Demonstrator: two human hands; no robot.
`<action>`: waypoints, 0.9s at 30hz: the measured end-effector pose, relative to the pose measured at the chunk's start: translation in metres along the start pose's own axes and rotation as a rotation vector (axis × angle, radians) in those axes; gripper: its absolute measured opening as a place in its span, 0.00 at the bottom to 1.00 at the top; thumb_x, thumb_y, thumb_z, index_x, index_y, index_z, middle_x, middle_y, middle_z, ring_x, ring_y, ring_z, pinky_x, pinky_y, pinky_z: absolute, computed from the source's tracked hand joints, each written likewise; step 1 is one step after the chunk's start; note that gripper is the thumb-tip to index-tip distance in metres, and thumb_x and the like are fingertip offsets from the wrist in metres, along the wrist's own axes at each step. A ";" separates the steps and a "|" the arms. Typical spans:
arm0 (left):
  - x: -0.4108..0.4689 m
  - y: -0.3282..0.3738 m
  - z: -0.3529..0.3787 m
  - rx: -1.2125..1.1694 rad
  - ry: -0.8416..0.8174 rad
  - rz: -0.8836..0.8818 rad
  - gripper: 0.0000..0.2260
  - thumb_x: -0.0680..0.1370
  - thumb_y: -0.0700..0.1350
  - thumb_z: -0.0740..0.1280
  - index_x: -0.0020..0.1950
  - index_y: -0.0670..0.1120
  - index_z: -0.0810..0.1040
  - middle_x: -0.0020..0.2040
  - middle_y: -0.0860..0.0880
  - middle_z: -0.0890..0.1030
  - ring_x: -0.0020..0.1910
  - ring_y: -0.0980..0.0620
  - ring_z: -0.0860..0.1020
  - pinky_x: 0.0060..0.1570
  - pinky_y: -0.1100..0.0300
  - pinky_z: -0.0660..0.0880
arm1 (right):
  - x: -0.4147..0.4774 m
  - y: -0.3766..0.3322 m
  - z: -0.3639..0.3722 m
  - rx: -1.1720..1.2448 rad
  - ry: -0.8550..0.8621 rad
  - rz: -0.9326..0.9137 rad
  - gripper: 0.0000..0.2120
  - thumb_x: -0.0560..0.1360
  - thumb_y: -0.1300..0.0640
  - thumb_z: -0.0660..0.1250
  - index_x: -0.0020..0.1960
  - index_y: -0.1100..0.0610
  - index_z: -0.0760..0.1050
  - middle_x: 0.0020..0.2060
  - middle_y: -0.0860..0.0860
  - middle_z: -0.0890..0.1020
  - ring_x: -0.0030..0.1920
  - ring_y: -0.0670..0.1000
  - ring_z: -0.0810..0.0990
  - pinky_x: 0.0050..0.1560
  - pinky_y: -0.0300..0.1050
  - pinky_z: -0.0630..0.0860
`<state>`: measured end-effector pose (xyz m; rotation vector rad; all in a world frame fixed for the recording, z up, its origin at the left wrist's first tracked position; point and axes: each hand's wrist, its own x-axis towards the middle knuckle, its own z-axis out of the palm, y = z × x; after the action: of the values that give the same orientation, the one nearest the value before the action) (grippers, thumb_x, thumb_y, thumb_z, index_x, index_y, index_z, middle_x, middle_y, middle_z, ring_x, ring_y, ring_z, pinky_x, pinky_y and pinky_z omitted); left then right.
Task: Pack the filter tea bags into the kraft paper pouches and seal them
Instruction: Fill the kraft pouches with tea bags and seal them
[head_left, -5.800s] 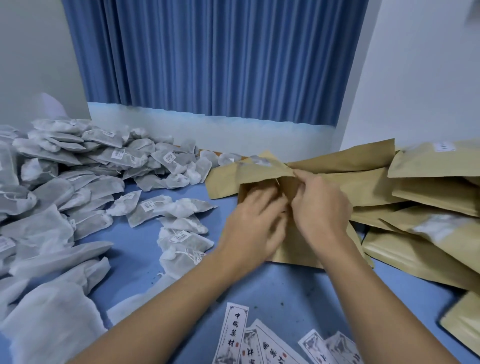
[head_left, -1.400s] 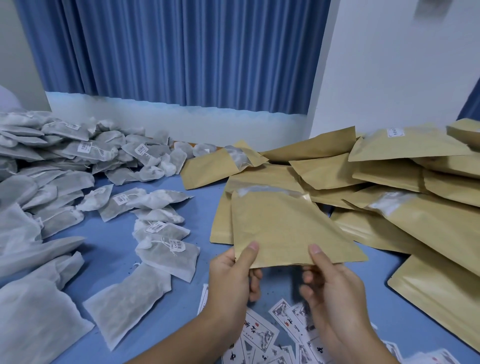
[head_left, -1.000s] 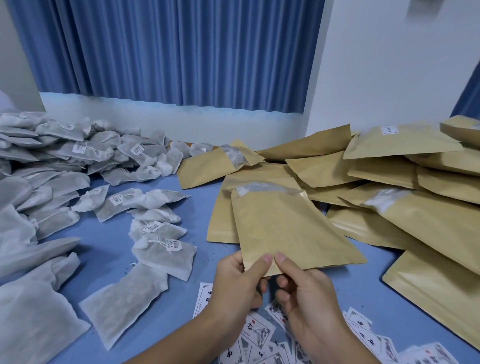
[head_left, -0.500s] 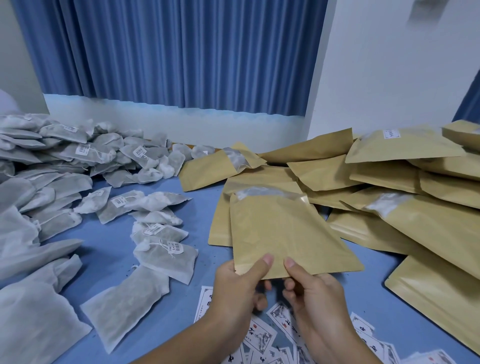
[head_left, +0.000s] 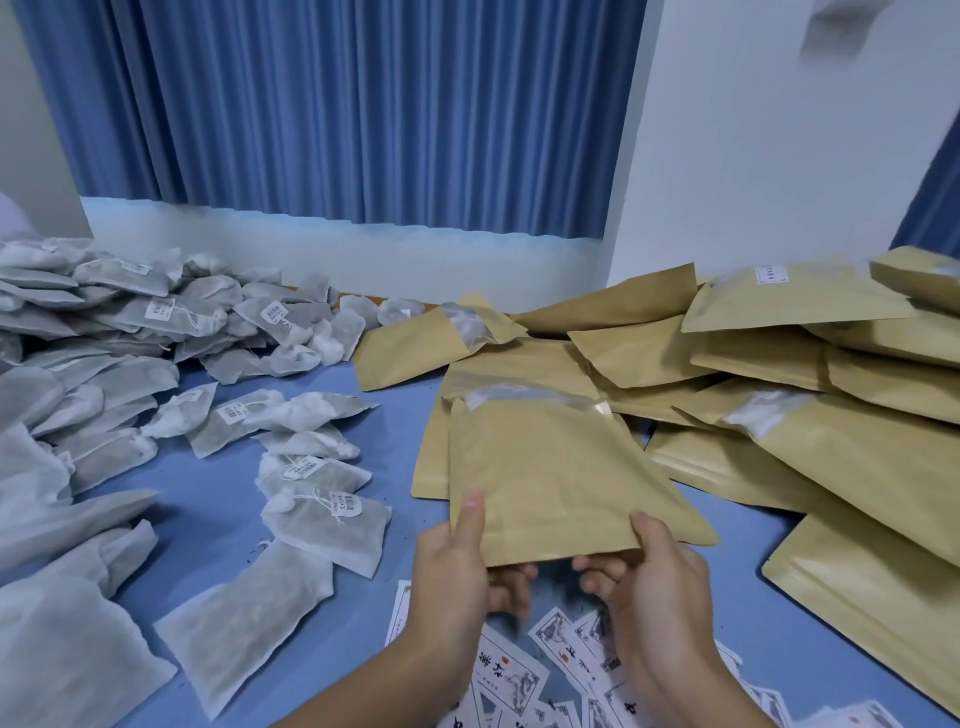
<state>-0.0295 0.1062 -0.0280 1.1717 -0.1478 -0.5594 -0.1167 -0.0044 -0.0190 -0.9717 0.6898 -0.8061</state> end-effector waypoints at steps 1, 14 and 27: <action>-0.001 -0.002 0.001 -0.019 0.013 0.018 0.19 0.84 0.53 0.60 0.51 0.38 0.79 0.38 0.41 0.85 0.28 0.40 0.81 0.25 0.55 0.77 | 0.001 0.001 -0.001 -0.017 0.003 -0.011 0.11 0.81 0.58 0.59 0.47 0.63 0.76 0.31 0.59 0.82 0.27 0.56 0.80 0.23 0.44 0.72; 0.023 0.032 0.058 0.093 -0.311 0.531 0.19 0.82 0.47 0.61 0.73 0.55 0.71 0.53 0.52 0.86 0.47 0.52 0.84 0.43 0.55 0.80 | 0.036 -0.069 -0.020 0.131 -0.211 -0.068 0.07 0.76 0.60 0.70 0.52 0.61 0.83 0.50 0.60 0.85 0.40 0.55 0.81 0.24 0.43 0.68; 0.159 0.077 0.248 -0.374 -0.435 -0.045 0.35 0.79 0.32 0.69 0.80 0.51 0.58 0.47 0.43 0.84 0.47 0.51 0.85 0.50 0.57 0.83 | 0.181 -0.186 -0.019 0.438 0.125 -0.257 0.04 0.80 0.68 0.65 0.54 0.68 0.74 0.45 0.60 0.84 0.38 0.48 0.85 0.40 0.36 0.81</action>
<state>0.0347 -0.1564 0.1120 0.6805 -0.3722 -0.8387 -0.0878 -0.2258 0.1149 -0.6204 0.4687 -1.1948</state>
